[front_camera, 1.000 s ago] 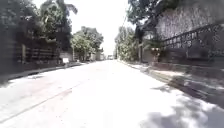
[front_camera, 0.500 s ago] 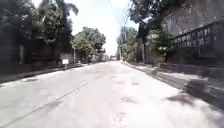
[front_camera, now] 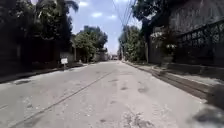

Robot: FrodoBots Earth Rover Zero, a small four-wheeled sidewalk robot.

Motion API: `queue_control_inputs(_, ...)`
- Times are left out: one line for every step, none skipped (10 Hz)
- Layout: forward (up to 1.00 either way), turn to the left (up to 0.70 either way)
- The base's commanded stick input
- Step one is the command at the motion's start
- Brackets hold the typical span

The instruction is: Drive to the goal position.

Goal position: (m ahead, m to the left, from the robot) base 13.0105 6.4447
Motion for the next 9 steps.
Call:
queue_control_inputs(1.00, -0.08)
queue_control_inputs(1.00, 0.00)
queue_control_inputs(1.00, 0.00)
queue_control_inputs(1.00, 0.00)
queue_control_inputs(1.00, 0.00)
queue_control_inputs(1.00, 0.00)
queue_control_inputs(1.00, 0.00)
queue_control_inputs(1.00, 0.00)
queue_control_inputs(1.00, 0.00)
